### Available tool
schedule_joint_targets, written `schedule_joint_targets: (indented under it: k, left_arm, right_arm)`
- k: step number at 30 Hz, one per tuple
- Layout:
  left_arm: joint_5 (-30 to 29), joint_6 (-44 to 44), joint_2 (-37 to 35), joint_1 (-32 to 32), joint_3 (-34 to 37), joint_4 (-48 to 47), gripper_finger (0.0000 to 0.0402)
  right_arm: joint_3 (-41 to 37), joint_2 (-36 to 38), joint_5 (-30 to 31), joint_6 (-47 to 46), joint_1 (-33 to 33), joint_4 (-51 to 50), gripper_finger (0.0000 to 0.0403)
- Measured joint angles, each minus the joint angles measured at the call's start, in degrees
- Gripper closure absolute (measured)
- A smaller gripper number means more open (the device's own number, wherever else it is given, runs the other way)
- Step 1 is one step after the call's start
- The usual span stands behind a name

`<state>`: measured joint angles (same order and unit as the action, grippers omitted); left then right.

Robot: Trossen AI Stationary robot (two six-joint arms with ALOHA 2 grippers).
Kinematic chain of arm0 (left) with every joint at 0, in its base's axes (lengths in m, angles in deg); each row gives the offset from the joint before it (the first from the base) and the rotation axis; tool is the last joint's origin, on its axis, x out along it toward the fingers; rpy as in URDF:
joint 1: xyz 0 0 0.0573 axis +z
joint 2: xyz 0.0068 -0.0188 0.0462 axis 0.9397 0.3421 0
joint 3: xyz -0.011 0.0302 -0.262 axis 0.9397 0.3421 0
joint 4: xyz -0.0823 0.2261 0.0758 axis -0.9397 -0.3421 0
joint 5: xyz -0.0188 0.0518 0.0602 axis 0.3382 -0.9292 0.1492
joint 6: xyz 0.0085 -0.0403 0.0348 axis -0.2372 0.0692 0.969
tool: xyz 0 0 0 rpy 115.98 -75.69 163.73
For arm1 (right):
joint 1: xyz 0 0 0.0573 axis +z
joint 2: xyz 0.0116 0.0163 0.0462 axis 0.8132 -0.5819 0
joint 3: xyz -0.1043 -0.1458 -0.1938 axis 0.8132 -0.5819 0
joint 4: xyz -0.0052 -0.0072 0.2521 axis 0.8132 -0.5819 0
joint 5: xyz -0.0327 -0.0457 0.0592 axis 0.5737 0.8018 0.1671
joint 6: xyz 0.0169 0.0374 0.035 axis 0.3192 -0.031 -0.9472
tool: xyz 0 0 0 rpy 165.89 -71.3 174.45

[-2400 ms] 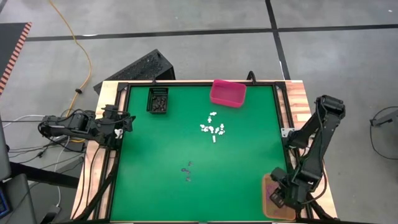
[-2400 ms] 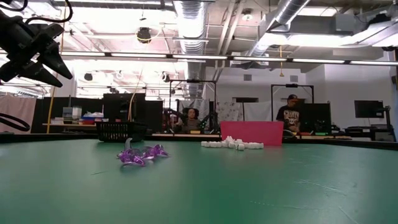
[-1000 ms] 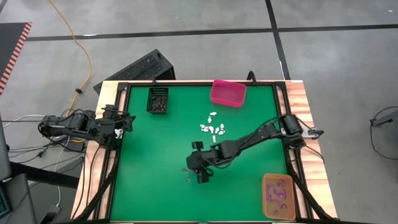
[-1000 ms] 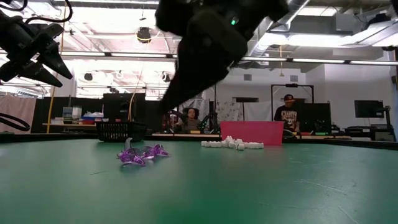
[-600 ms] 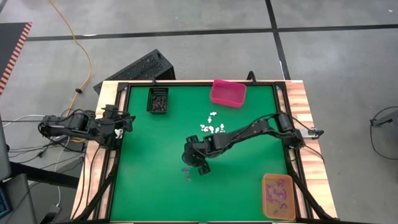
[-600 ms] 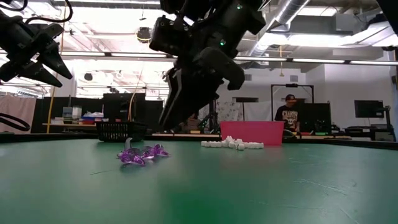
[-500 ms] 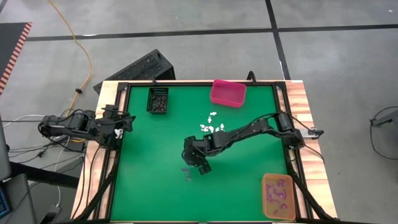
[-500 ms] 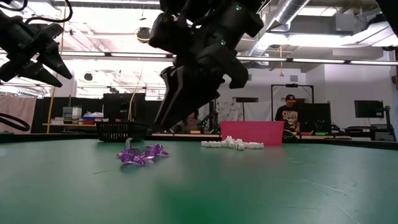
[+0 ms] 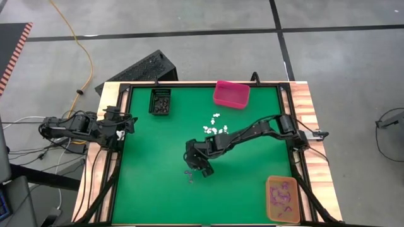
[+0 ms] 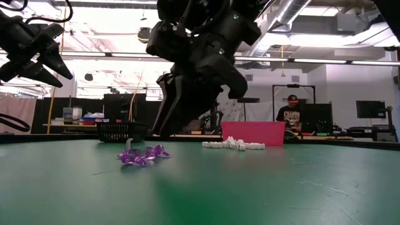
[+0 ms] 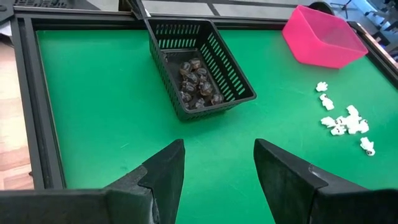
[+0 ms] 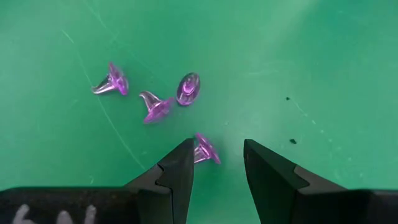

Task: Sort Halloween decoration
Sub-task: Put the pink witch hat toy into the orange bin

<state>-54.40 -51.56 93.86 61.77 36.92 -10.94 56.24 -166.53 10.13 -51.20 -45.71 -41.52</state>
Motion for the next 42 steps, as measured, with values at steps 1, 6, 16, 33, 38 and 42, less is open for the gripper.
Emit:
schedule_joint_targets:
  k: [1, 6, 16, 33, 38, 42]
  left_arm:
    - [0.0, 0.0, 0.0, 0.0, 0.0, 0.0, 0.0219]
    - [0.0, 0.0, 0.0, 0.0, 0.0, 0.0, 0.0219]
    - [-0.1, -0.1, 0.0, 0.0, 0.0, 0.0, 0.0219]
    - [-0.4, -0.1, 0.0, 0.0, 0.0, 0.0, 0.0219]
    - [-0.4, -0.1, 0.0, 0.0, 0.0, 0.0, 0.0219]
    - [-0.4, -0.1, 0.0, 0.0, 0.0, 0.0, 0.0219]
  right_arm:
    - [0.0, 0.0, -0.2, 0.0, -0.2, 0.1, 0.0235]
    - [0.0, 0.0, -1.8, 3.2, -0.1, 0.3, 0.0235]
    - [0.0, 0.0, -1.7, 5.3, -0.6, 1.9, 0.0235]
    - [-0.2, -1.9, -2.6, 5.2, -0.6, 2.1, 0.0248]
    - [0.0, -2.8, -3.0, 5.1, -0.1, 2.5, 0.0255]
    - [0.0, -3.0, -3.0, 5.0, -0.1, 2.2, 0.0256]
